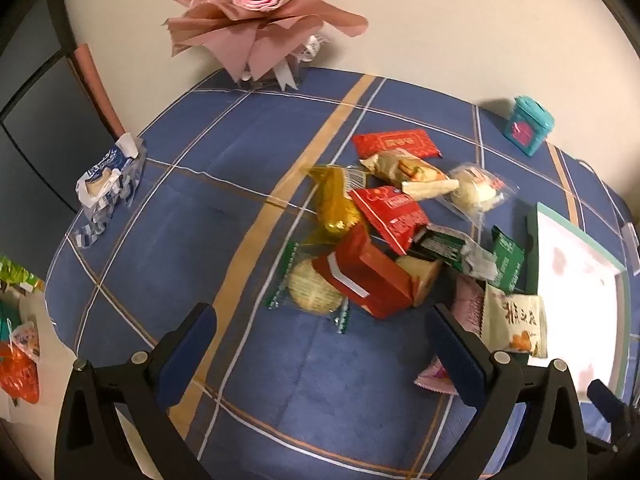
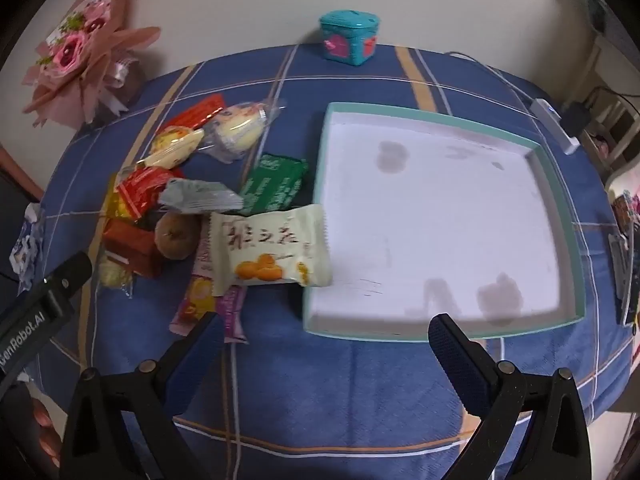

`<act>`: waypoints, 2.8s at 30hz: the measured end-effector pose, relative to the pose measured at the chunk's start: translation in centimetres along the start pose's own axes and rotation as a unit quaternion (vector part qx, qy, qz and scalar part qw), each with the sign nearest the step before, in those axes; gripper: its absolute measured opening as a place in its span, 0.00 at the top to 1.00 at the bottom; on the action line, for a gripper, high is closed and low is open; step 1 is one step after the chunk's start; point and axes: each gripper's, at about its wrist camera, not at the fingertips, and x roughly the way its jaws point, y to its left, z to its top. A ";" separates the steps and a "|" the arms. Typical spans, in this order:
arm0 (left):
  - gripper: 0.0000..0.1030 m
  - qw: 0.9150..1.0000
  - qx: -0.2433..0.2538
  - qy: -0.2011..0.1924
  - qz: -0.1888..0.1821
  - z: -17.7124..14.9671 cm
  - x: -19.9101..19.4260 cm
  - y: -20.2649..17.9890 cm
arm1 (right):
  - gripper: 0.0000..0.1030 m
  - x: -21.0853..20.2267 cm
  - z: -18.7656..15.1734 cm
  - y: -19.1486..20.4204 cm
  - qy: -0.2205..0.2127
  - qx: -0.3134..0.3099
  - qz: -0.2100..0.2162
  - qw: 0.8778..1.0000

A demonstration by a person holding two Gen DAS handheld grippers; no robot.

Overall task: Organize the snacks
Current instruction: 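Move both grippers toward the snack pile beside the white tray, then grasp the red snack box with left gripper while right gripper grasps the cream packet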

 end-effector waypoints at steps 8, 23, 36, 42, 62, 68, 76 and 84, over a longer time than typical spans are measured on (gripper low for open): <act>0.00 0.999 -0.033 0.022 -0.021 1.4 2.1 0.8 | 0.00 1.2 2.1 3.0 0.000 -0.008 0.047 0.999; 0.00 0.993 -0.063 0.076 -0.065 2.3 6.5 -0.1 | 0.08 4.7 3.9 6.1 0.021 -0.015 0.091 0.995; 0.00 0.987 -0.093 0.095 -0.088 2.7 7.9 0.3 | 0.20 2.6 4.3 4.8 0.013 0.005 0.098 0.995; 0.11 0.985 -0.096 0.105 -0.095 2.4 8.8 0.0 | 0.28 4.2 4.3 4.6 0.035 0.008 0.099 0.994; 0.49 0.983 -0.091 0.112 -0.110 3.1 10.1 -2.1 | 0.29 5.8 5.5 1.9 0.032 0.055 0.133 0.989; 0.51 0.981 -0.094 0.115 -0.122 3.2 9.8 -1.8 | 0.29 6.3 5.9 2.2 0.025 0.044 0.135 0.990; 0.51 0.981 -0.096 0.115 -0.124 2.8 9.5 -1.1 | 0.29 7.8 6.0 4.0 0.042 0.023 0.118 0.992; 0.53 0.981 -0.098 0.114 -0.125 2.9 9.4 -0.9 | 0.54 7.5 5.7 3.7 0.038 0.024 0.107 0.993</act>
